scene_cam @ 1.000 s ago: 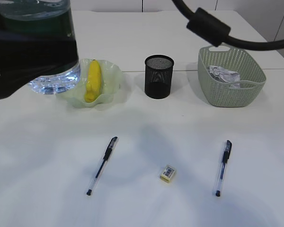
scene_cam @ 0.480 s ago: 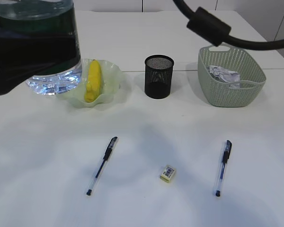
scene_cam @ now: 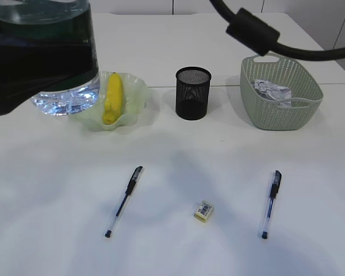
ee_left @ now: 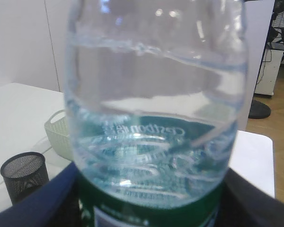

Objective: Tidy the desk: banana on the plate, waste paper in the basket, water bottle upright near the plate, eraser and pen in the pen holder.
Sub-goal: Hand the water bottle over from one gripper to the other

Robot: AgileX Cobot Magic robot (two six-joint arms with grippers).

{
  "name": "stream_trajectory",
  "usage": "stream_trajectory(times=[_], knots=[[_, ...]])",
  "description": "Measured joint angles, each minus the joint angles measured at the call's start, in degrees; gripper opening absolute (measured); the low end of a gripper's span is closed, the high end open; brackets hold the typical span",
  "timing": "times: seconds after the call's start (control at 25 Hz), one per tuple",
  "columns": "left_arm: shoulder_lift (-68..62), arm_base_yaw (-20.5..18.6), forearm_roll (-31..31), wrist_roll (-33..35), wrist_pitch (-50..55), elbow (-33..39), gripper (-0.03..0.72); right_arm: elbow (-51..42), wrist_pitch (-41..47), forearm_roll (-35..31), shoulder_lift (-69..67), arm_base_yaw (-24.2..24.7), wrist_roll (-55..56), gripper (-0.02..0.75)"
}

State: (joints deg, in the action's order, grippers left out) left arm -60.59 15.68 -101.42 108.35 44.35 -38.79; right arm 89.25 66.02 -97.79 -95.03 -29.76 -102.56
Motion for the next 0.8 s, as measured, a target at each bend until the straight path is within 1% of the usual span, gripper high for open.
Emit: stream_trajectory(times=[0.08, 0.24, 0.36, 0.48, 0.6, 0.8], knots=[[0.0, 0.0, 0.0, 0.5, -0.2, 0.0, 0.465, 0.0, 0.0, 0.0, 0.0, 0.0, 0.2, 0.267], [0.0, 0.0, 0.0, 1.2, -0.6, 0.0, 0.463, 0.0, 0.0, -0.2, 0.0, 0.0, 1.3, 0.344], [-0.1, 0.0, 1.5, 1.6, -1.8, 0.0, 0.463, 0.4, 0.0, -2.7, 0.0, 0.0, 1.8, 0.391], [-0.1, 0.0, 1.5, 1.6, -1.9, 0.0, 0.463, 0.4, -0.3, -2.8, 0.0, 0.4, 2.4, 0.4], [-0.1, 0.0, 1.6, 1.6, -1.9, 0.0, 0.463, 0.4, -0.5, -2.8, 0.7, 1.8, 3.2, 0.404], [-0.1, 0.0, 1.5, 2.3, -3.4, 0.0, 0.463, 0.4, -1.0, -2.1, 3.6, 6.4, 6.9, 0.407]])
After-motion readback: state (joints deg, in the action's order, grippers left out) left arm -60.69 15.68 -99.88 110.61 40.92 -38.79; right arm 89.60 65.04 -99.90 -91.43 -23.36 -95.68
